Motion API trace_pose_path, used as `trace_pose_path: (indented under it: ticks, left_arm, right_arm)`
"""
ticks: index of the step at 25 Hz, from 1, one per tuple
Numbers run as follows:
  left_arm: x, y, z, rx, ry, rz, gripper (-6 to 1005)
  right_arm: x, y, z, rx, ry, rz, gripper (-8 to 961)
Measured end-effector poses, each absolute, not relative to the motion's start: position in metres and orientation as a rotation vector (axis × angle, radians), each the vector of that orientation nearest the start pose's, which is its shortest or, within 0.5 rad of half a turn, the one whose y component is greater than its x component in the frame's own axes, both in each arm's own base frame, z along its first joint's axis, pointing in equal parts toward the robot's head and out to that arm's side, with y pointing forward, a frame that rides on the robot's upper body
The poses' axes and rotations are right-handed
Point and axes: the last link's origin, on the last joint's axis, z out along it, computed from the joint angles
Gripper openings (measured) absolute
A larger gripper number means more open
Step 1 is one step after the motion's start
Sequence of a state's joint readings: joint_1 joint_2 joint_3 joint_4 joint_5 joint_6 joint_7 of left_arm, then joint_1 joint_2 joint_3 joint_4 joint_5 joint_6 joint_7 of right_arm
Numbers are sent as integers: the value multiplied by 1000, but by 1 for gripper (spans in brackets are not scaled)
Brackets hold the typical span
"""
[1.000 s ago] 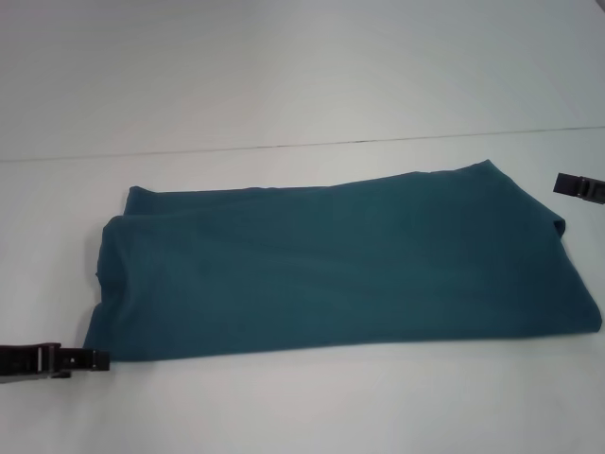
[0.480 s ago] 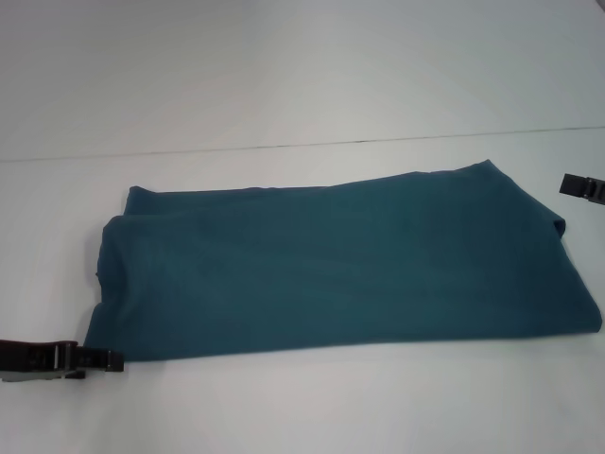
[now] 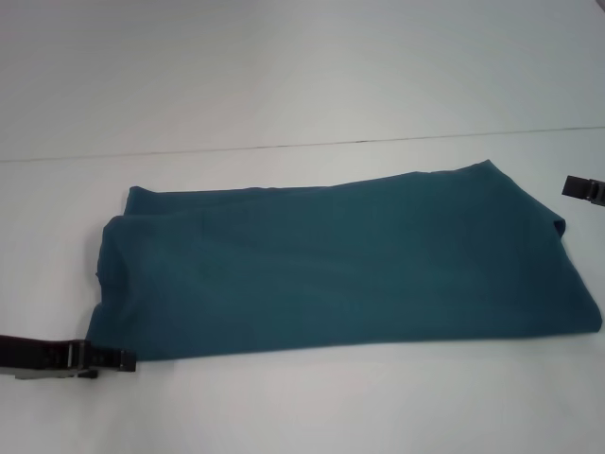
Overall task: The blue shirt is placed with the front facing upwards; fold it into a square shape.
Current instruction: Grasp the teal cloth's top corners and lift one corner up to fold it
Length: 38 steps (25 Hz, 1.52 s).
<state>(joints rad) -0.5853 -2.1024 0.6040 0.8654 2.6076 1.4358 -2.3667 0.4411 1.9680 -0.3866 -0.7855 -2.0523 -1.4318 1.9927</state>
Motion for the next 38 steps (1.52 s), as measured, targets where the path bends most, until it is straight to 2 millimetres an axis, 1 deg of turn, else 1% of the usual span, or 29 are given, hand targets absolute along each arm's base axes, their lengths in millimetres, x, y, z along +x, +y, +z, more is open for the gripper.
trace_pose_path:
  ticks: [12, 20, 31, 38]
  left_arm:
    - [-307, 359, 18, -2174, -1647, -79, 691]
    - [-295, 368, 14, -2198, -1610, -106, 685]
    - [-291, 377, 16, -2184, -1563, -106, 669]
    - [-290, 379, 16, -2189, -1548, -84, 659]
  right_arm:
    - [341, 337, 117, -2004, 1365, 796, 899]
    - [341, 337, 116, -2006, 1366, 797, 900]
    - [341, 337, 117, -2007, 1363, 802, 899]
    - [341, 337, 117, -2004, 1363, 806, 900]
